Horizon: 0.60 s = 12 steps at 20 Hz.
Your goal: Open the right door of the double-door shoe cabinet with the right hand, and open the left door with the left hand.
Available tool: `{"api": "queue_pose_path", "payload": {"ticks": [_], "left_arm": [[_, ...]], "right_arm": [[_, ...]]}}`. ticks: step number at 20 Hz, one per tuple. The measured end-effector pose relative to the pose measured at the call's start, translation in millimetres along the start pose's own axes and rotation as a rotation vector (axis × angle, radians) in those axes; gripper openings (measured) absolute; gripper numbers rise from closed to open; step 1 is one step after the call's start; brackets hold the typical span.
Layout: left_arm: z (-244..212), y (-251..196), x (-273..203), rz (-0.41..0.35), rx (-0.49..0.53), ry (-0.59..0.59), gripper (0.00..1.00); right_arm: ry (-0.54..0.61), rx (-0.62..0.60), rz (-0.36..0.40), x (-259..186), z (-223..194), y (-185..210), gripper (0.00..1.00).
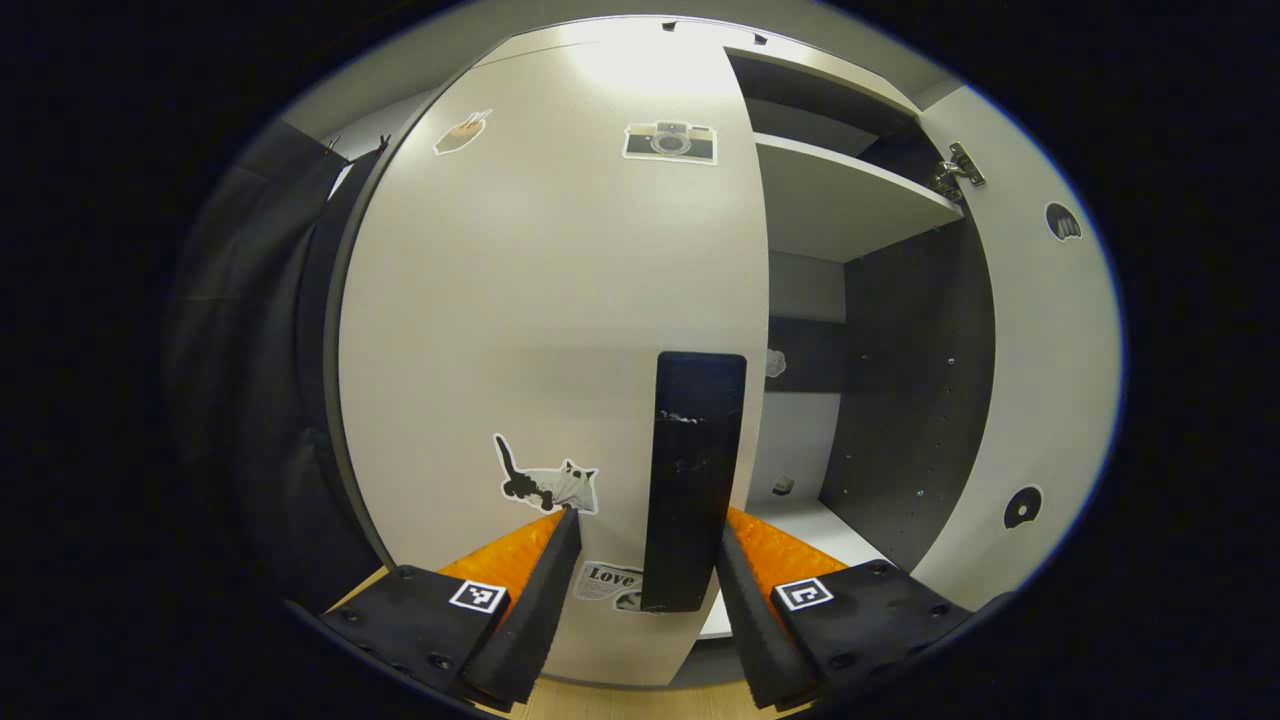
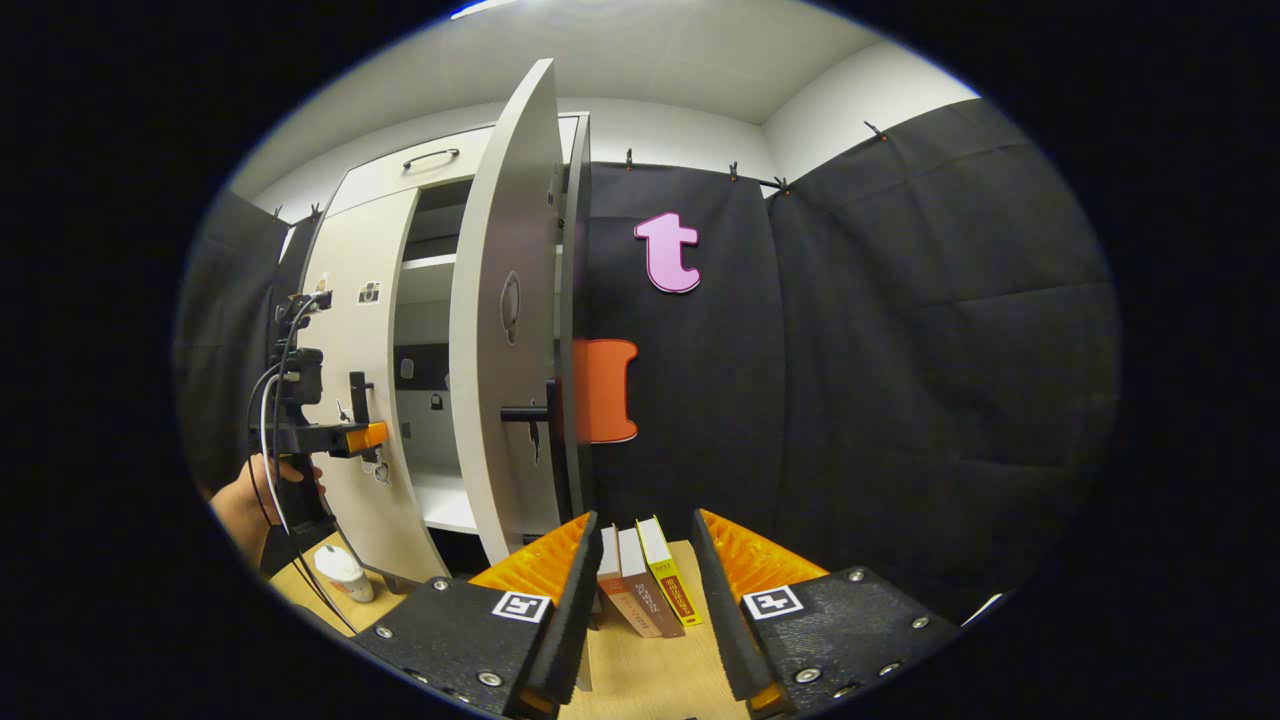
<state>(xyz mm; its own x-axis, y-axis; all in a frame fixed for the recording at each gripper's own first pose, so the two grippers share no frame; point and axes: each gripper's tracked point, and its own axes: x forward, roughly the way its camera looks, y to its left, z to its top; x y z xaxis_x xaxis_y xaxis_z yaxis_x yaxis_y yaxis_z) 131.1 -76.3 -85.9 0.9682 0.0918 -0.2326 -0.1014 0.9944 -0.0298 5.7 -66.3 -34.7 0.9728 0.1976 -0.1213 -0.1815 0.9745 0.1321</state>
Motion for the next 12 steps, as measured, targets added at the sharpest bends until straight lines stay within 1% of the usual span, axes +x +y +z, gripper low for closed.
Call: {"api": "queue_pose_path", "payload": {"ticks": [1, 2, 3, 4, 5, 6, 7, 8, 9, 10, 12], "left_arm": [[1.8, -1.0, -1.2, 0.0, 0.001, -0.012, 0.76], [2.1, -1.0, -0.7, 0.0, 0.006, -0.018, 0.74], [1.5, -1.0, -1.2, -0.004, 0.008, -0.02, 0.75], [2.1, -0.2, -1.2, -0.011, 0.003, -0.021, 0.7], [2.2, -0.6, -3.0, -0.017, 0.001, -0.021, 0.66], [1.1, -7.1, -3.0, -0.047, -0.006, -0.016, 0.61], [2.6, -9.0, -3.3, -0.056, -0.001, -0.026, 0.54], [1.2, -9.3, -3.5, -0.05, 0.021, -0.017, 0.41], [3.0, -8.7, -1.3, -0.052, 0.034, -0.019, 0.35], [2.1, -8.6, -1.8, -0.05, 0.035, -0.01, 0.36], [0.5, -8.7, -3.6, -0.064, 0.012, 0.005, 0.29]], "right_arm": [[-0.004, 0.0, 0.011, -0.4, 1.3, 4.7, 0.63], [-0.005, 0.0, 0.017, 0.5, 1.7, 7.7, 0.61], [-0.001, -0.003, 0.024, 1.2, 0.8, 8.7, 0.63], [0.0, -0.01, 0.029, 1.2, 0.3, 10.2, 0.65], [-0.002, -0.018, 0.031, 3.1, 2.0, 11.0, 0.71], [-0.004, -0.022, 0.03, 3.9, 2.9, 11.1, 0.68], [-0.004, -0.018, 0.027, 4.5, 3.8, 11.9, 0.68], [-0.002, -0.006, 0.026, 5.2, 5.4, 14.4, 0.68], [-0.006, 0.006, 0.036, 4.0, 7.3, 18.5, 0.68], [-0.009, 0.01, 0.047, 3.6, 9.7, 23.0, 0.69], [-0.011, -0.003, 0.052, 3.7, 10.3, 25.2, 0.69]]}}
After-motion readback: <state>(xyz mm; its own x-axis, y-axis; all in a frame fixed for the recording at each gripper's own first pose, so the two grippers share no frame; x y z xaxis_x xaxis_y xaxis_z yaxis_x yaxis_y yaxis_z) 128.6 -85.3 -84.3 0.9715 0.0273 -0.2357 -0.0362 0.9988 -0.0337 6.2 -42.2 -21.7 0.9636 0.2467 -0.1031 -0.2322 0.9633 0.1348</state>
